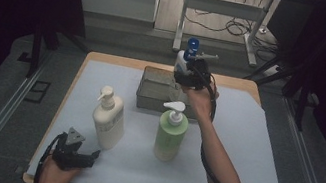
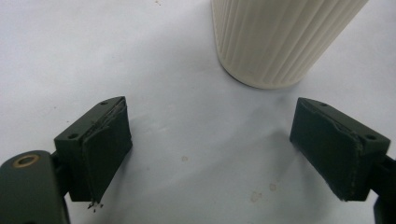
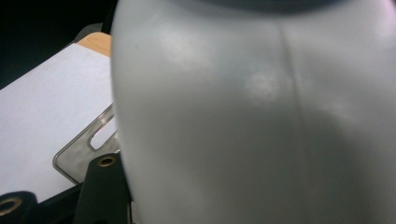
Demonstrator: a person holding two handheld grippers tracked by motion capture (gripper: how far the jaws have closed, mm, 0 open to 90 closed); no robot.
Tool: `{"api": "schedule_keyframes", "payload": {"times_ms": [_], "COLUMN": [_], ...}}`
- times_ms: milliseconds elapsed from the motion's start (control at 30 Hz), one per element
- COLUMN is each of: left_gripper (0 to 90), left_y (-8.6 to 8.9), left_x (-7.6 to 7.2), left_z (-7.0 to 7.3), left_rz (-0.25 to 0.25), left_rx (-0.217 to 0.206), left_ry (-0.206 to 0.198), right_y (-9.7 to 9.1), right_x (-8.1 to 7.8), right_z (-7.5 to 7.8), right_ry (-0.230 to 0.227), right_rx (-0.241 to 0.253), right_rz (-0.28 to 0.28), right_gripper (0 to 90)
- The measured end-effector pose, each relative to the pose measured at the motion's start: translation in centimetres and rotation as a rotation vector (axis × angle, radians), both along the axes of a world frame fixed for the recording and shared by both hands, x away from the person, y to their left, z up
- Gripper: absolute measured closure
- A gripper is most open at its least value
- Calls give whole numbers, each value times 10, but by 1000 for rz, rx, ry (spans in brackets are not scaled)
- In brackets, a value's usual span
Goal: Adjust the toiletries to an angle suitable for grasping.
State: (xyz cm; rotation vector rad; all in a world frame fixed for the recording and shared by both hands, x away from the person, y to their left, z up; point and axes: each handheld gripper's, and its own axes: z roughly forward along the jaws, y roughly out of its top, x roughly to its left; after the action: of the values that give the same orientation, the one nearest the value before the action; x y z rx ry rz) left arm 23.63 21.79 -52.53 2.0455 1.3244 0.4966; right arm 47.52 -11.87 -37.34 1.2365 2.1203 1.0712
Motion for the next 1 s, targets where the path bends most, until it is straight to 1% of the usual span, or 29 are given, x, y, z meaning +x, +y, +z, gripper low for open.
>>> {"api": "schedule_keyframes", "payload": {"times_ms": [100, 167, 200, 267, 367, 600, 700, 800, 900, 1000], "left_gripper": [123, 123, 123, 123, 123, 123, 123, 123, 123, 122], "left_y": [0, 0, 0, 0, 0, 0, 0, 0, 0, 0], "left_x": [0, 0, 0, 0, 0, 0, 0, 0, 0, 0], "left_z": [0, 0, 0, 0, 0, 0, 0, 0, 0, 0], "left_rz": [-1, -1, 0, 0, 0, -1, 0, 0, -1, -1], "left_rx": [1, 1, 0, 1, 0, 1, 1, 1, 2, 1], "left_ry": [0, 0, 0, 0, 0, 0, 0, 0, 1, 1], "right_y": [4, 7, 8, 10, 12, 14, 14, 13, 11, 8], "right_x": [-1, -2, -3, -3, -4, -4, -3, -2, -1, 1], "right_z": [-5, -8, -9, -12, -16, -27, -31, -32, -33, -34], "right_ry": [4, 8, 5, 6, 8, 15, 26, 27, 25, 28], "right_rx": [-6, 2, -5, -2, -9, -33, -37, -32, -22, -9], "right_rz": [7, 10, 13, 18, 24, 31, 27, 22, 32, 30], "right_gripper": [405, 405, 405, 405, 404, 404, 402, 398, 393, 389]}}
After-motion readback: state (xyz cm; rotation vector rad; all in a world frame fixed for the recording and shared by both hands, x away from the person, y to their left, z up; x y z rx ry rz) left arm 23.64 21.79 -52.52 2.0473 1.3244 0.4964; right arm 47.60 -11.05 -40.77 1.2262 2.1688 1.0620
